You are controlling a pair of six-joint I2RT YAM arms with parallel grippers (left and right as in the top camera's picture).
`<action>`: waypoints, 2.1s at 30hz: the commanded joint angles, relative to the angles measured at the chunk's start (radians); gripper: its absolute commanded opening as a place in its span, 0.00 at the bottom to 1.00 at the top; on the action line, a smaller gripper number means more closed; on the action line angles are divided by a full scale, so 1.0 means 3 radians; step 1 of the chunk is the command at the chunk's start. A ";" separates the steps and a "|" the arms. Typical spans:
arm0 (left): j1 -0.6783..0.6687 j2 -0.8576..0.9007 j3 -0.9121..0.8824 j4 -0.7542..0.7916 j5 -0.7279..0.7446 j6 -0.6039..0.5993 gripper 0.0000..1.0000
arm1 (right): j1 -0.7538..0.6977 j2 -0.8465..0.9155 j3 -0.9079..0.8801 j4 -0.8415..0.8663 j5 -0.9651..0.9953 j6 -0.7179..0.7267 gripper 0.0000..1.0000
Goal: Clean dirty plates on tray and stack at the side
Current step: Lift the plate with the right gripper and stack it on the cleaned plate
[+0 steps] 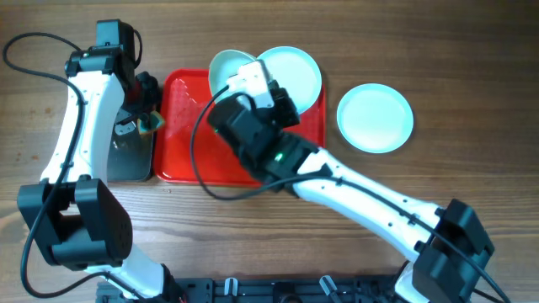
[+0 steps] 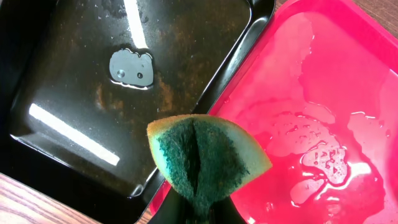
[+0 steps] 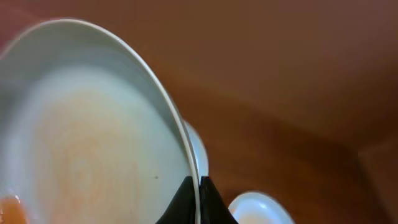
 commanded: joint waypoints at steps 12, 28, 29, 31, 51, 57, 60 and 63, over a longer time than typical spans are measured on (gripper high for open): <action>0.0027 0.0043 0.0031 0.0008 -0.0029 -0.0020 0.04 | 0.0298 -0.0018 0.0047 0.1071 0.1455 -0.1340 0.04; 0.0027 0.0043 0.0031 0.0006 -0.0029 -0.0020 0.04 | 0.0328 -0.0018 -0.0099 0.0718 0.0778 -0.0886 0.04; 0.0027 0.0042 0.0031 0.0006 -0.0029 -0.0022 0.04 | 0.0308 -0.0018 -0.0099 0.0406 0.0505 -0.0585 0.04; 0.0027 0.0043 0.0031 0.0006 -0.0029 -0.0020 0.04 | 0.0242 -0.0018 -0.0099 -0.0015 0.0036 -0.0123 0.04; 0.0027 0.0043 0.0031 0.0010 0.0055 -0.0019 0.04 | -0.3157 -0.0323 -0.0145 -0.1191 -0.3929 0.0968 0.04; 0.0027 0.0043 0.0031 0.0025 0.0056 -0.0019 0.04 | -0.3798 -0.0322 -0.0551 -0.1120 -0.3801 0.1136 0.04; 0.0027 0.0043 0.0031 0.0025 0.0056 -0.0019 0.04 | -0.3829 -0.0322 -0.0781 -0.1064 -0.3710 0.1142 0.04; 0.0027 0.0043 0.0031 0.0025 0.0056 -0.0019 0.04 | -0.3829 -0.0322 -0.0961 -0.0989 -0.3497 0.1334 0.04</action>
